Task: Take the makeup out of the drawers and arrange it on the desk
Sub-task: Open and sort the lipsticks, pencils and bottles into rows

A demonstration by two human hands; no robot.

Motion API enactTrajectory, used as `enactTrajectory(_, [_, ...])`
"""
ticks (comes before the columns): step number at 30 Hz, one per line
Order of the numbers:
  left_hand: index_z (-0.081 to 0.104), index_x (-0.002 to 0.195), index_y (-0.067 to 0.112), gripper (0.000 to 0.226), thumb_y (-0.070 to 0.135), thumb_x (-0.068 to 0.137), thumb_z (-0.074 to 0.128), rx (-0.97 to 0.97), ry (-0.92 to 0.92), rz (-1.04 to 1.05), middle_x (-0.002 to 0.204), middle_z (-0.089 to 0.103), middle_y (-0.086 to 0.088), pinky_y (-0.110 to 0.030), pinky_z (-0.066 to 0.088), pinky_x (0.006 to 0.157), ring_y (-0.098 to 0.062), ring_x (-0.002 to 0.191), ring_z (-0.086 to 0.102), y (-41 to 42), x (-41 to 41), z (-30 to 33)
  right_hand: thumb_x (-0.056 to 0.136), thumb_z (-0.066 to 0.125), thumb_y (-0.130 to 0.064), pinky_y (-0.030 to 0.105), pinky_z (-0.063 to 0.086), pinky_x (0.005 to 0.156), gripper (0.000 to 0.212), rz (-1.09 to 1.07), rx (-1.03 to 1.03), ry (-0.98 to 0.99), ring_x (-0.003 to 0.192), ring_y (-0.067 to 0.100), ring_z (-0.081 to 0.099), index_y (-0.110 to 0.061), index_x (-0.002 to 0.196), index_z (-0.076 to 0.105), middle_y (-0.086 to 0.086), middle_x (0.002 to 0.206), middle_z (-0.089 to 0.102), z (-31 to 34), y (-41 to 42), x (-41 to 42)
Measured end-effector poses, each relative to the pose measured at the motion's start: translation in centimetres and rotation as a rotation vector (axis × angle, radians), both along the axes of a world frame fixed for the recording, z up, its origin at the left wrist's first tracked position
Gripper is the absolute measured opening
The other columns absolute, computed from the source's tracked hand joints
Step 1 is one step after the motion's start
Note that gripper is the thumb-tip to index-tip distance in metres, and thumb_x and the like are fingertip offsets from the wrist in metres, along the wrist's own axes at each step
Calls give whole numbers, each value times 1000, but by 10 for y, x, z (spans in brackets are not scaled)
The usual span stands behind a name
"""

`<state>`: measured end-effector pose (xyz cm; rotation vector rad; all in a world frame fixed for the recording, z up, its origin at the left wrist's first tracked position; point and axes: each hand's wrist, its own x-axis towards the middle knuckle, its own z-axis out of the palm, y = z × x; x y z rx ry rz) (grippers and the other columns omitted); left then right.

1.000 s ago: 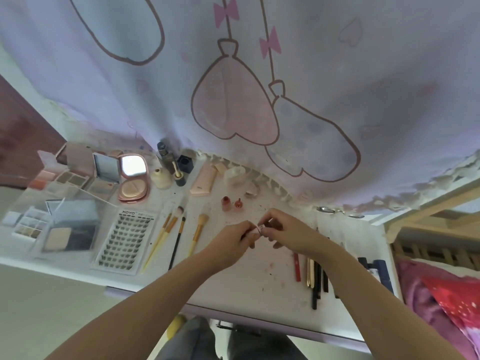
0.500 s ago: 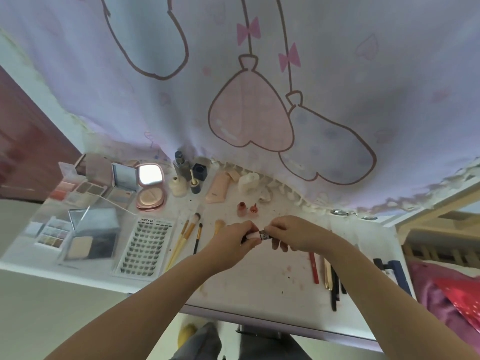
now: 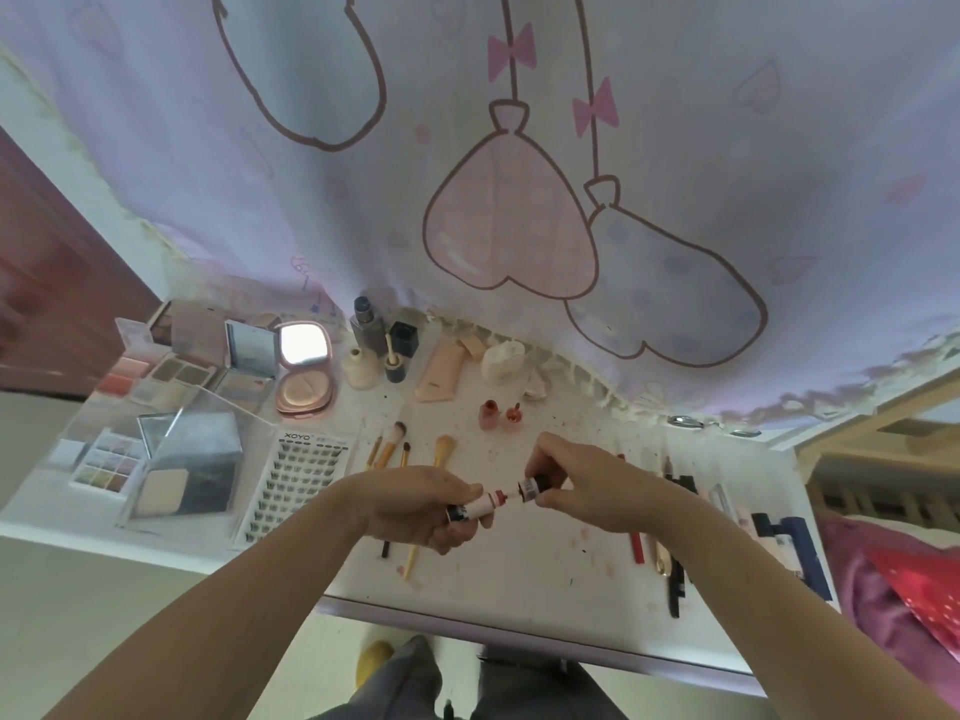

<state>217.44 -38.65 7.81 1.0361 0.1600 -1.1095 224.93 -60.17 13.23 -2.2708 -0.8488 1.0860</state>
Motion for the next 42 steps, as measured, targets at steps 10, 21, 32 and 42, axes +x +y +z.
enactTrajectory(10, [55,113,16,23,23,92,59,613,-374,282,105,70,3,-30,47,88,-13,98,65,6,-4,-3,98,47,-12,29,55,76,24,-588,257,388,90,15,66,-17,120,54,4,104,66,-34,-32,18])
enactTrajectory(21, [63,94,23,13,33,86,63,1463,-1004,370,93,63,12,-23,24,83,-13,94,54,-30,7,-53,92,57,-22,20,43,77,16,-588,260,-266,88,13,54,-19,108,59,-3,104,55,-116,39,-15])
enactTrajectory(32, [64,79,19,23,31,68,81,1698,-1141,147,76,66,5,-35,24,78,-24,79,62,-24,23,-80,92,55,-15,30,41,90,21,-504,141,-411,103,24,48,-8,110,58,7,111,54,-142,55,-10])
enactTrajectory(42, [50,88,18,14,31,85,51,1454,-1217,468,75,55,4,-30,42,79,-18,76,56,-52,-18,-59,96,45,-14,29,45,85,22,-590,-104,-379,89,17,56,-11,113,58,7,113,60,-94,-43,37])
